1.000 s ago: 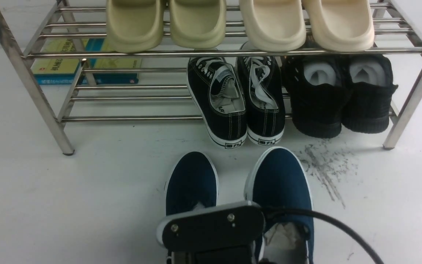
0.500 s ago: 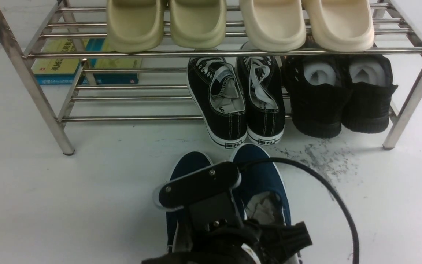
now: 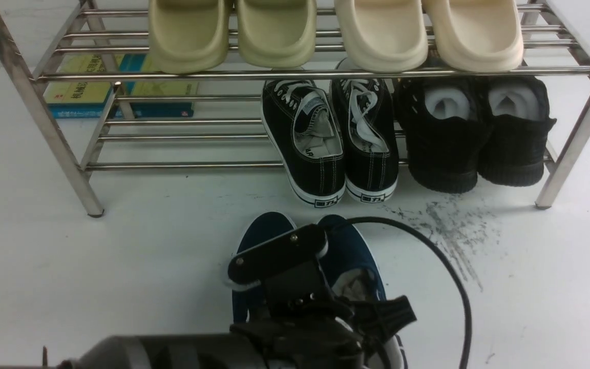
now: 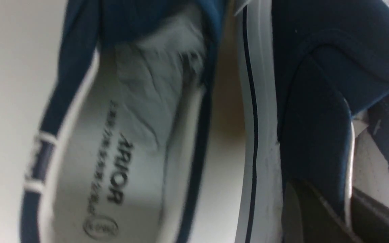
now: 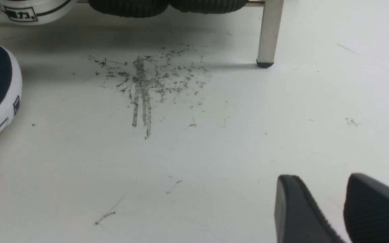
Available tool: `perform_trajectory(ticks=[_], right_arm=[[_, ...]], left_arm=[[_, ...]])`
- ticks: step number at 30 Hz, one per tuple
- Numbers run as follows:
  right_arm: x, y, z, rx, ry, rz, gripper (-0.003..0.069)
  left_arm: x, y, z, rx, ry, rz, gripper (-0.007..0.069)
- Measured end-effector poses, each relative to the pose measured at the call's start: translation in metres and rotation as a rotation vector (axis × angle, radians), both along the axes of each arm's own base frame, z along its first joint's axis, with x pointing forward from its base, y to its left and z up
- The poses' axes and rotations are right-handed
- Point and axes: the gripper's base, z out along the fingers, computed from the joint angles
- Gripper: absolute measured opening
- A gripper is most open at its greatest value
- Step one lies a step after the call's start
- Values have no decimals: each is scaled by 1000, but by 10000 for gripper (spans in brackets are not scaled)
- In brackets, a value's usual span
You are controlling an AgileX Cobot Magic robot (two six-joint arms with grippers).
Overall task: Take the shoes off the shelf with your hand on the white table.
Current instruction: 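Set the held shoe down on the floor in front of the rack with the left gripper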
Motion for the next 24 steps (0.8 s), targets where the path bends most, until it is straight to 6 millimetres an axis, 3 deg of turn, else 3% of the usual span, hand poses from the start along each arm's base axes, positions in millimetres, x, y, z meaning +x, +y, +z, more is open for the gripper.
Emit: perform_trajectory(ticks=[12,24], right_arm=[[0,0,0,0,0,0,239],[0,0,0,0,0,0,239]], left_arm=[[14,-3,-11,-18,46,-34,115],[15,0,-8,1,33,-55,391]])
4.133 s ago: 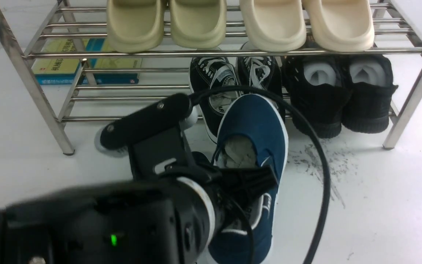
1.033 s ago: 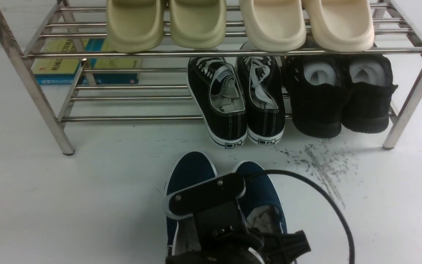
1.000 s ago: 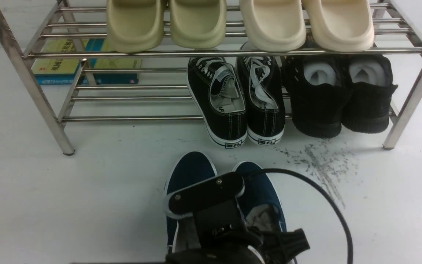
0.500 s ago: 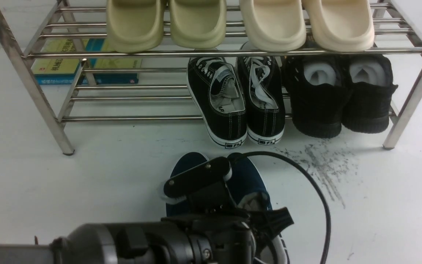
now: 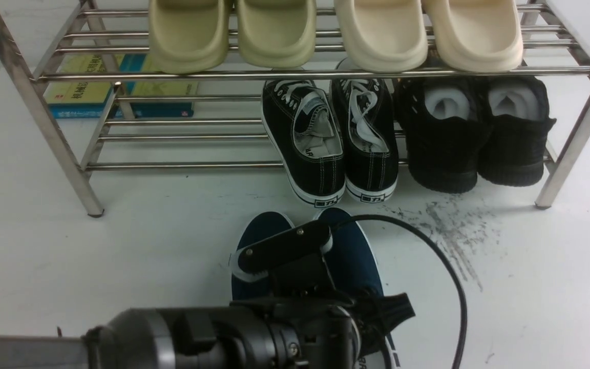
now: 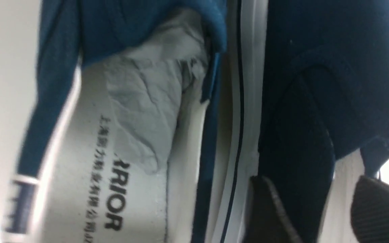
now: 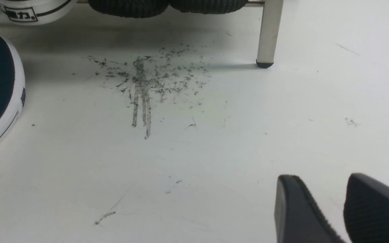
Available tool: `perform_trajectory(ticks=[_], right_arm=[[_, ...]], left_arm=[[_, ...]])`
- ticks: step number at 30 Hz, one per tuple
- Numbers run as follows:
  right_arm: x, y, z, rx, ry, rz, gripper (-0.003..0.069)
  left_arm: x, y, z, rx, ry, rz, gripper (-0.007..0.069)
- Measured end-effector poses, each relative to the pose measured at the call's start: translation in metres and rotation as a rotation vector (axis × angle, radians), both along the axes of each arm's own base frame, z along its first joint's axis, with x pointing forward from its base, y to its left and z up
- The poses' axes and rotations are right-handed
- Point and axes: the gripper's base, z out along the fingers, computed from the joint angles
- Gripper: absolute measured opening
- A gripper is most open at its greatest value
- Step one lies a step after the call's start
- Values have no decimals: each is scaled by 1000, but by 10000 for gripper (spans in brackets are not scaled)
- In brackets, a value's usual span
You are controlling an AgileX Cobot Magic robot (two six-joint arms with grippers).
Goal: Take the shoes off the shelf with your hand on the white table.
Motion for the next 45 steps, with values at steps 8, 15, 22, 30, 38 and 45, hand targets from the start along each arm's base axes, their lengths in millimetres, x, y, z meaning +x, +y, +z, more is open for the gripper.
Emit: perform_trajectory(ticks=[8,15,22,30,38,45], right_arm=[[0,0,0,0,0,0,239],[0,0,0,0,0,0,239],[0,0,0,0,0,0,239],[0,0,0,0,0,0,239],[0,0,0,0,0,0,239],[0,0,0,0,0,0,239]], left_arm=[[-5,41,70,57,-140,19,422],[-23,105,133,118,-235,27,314],[-51,167,164,140,-249,-53,20],[-88,221,160,67,-257,-290,1],[-92,238,99,124,-277,-299,1],[-81,218,87,50,-558,-408,8]])
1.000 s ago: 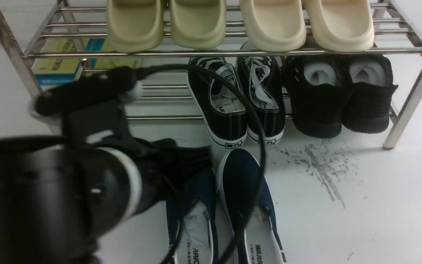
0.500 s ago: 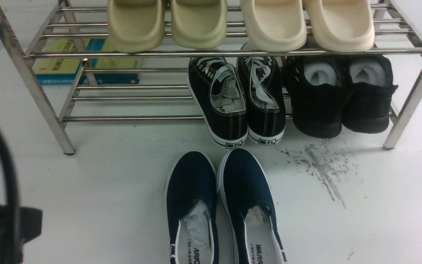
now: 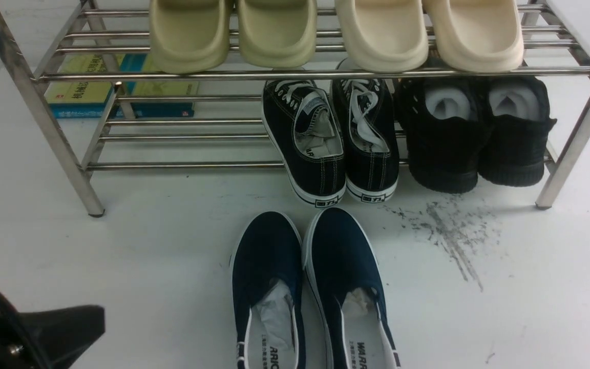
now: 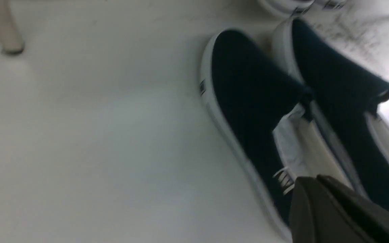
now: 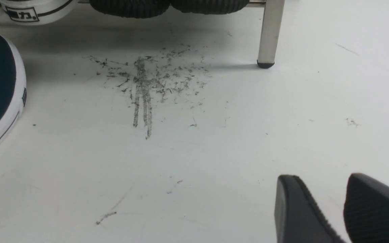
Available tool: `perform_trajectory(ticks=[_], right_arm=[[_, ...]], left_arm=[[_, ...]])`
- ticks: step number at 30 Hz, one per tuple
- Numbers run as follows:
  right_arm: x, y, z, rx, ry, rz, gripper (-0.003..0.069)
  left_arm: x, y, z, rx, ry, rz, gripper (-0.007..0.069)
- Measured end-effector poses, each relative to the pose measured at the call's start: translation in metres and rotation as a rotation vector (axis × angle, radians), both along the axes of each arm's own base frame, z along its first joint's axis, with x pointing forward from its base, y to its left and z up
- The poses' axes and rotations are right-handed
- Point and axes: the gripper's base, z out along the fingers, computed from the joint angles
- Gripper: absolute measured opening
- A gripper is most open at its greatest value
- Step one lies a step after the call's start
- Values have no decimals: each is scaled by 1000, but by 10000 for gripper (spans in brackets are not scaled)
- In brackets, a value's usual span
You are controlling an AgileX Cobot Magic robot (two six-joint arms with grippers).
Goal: Take the shoes off the shelf with your hand on the white table.
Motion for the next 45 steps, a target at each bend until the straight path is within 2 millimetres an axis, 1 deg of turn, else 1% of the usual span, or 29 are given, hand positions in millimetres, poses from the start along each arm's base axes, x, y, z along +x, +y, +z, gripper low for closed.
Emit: perform_trajectory(ticks=[4,9,16,24,27,28,30,34,36,37,40,42,45], right_arm=[[0,0,0,0,0,0,239],[0,0,0,0,0,0,239],[0,0,0,0,0,0,239],[0,0,0,0,0,0,239],[0,0,0,0,0,0,239],[0,0,0,0,0,0,239],[0,0,0,0,0,0,239],[0,0,0,0,0,0,239],[0,0,0,0,0,0,239],[0,0,0,0,0,0,239],[0,0,0,0,0,0,239],[0,0,0,0,0,0,239],[0,0,0,0,0,0,239]], left_arm=[[-2,-9,9,-84,-69,-87,12],[-1,-8,9,-65,-100,-83,17],[2,-4,6,-18,-92,-39,19],[0,-6,4,-32,-84,-60,30],[-3,-4,-9,-5,-52,-91,34],[-4,-4,-10,-6,-46,-93,34],[-10,3,-18,-26,-40,-121,36],[-16,13,-26,-68,-64,-144,39],[-22,22,-34,-102,-111,-149,42],[-23,23,-35,-101,-113,-155,42],[-29,28,-43,-106,-193,-156,43],[-30,29,-48,-66,-282,-150,46],[-26,31,-57,29,-379,-86,51]])
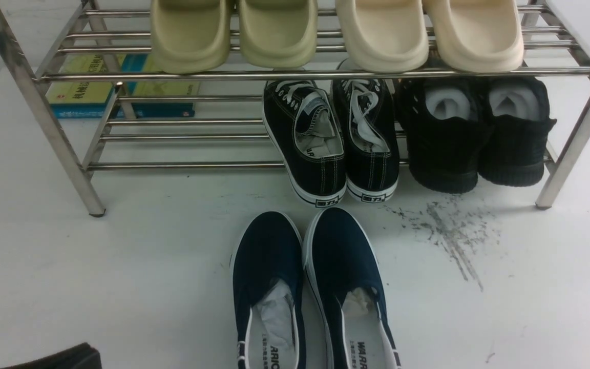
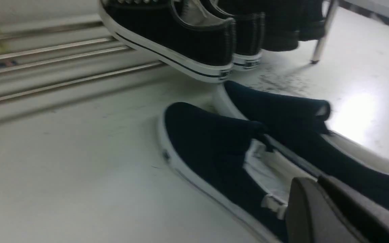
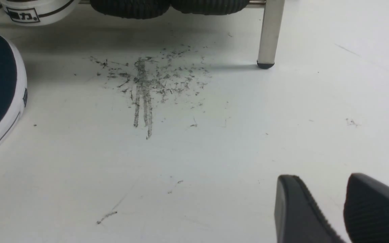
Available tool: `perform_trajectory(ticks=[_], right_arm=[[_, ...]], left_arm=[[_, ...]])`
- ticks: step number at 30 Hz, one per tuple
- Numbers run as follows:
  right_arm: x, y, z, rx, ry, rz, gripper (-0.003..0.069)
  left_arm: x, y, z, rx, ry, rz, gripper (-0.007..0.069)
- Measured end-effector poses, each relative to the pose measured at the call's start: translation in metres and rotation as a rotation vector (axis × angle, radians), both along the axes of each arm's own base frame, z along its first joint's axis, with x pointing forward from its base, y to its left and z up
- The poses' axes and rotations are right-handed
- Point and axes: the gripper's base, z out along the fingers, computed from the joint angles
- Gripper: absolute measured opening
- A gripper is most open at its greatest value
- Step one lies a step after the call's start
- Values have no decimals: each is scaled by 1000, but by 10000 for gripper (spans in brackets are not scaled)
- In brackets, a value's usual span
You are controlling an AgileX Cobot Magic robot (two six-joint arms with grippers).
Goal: Take the shoes off the shelf with your hand on the white table.
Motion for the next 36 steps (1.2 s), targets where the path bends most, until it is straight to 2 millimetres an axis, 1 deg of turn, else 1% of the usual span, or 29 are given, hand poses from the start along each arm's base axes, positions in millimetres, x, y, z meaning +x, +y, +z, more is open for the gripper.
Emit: perform_trajectory(ticks=[1,2,3,5,9,11,14,23,28,32,36], right_arm=[[0,0,0,0,0,0,239],[0,0,0,0,0,0,239],[0,0,0,0,0,0,239],[0,0,0,0,0,0,239],[0,0,0,0,0,0,239],[0,0,0,0,0,0,239],[0,0,0,0,0,0,239],[0,0,0,0,0,0,239],[0,0,0,0,0,0,239],[0,0,0,0,0,0,239],[0,0,0,0,0,0,239]], left_arm=[[2,1,-3,22,-15,40,52],[2,1,-4,28,-19,38,52],[5,4,-11,60,-31,106,53],[9,8,-21,73,-19,209,52],[13,14,-34,68,0,344,52],[16,20,-44,51,26,447,54],[15,25,-51,36,31,526,54],[10,27,-60,60,-11,554,54],[10,28,-65,74,10,556,58],[9,29,-70,84,61,567,66],[8,31,-70,89,78,599,71]])
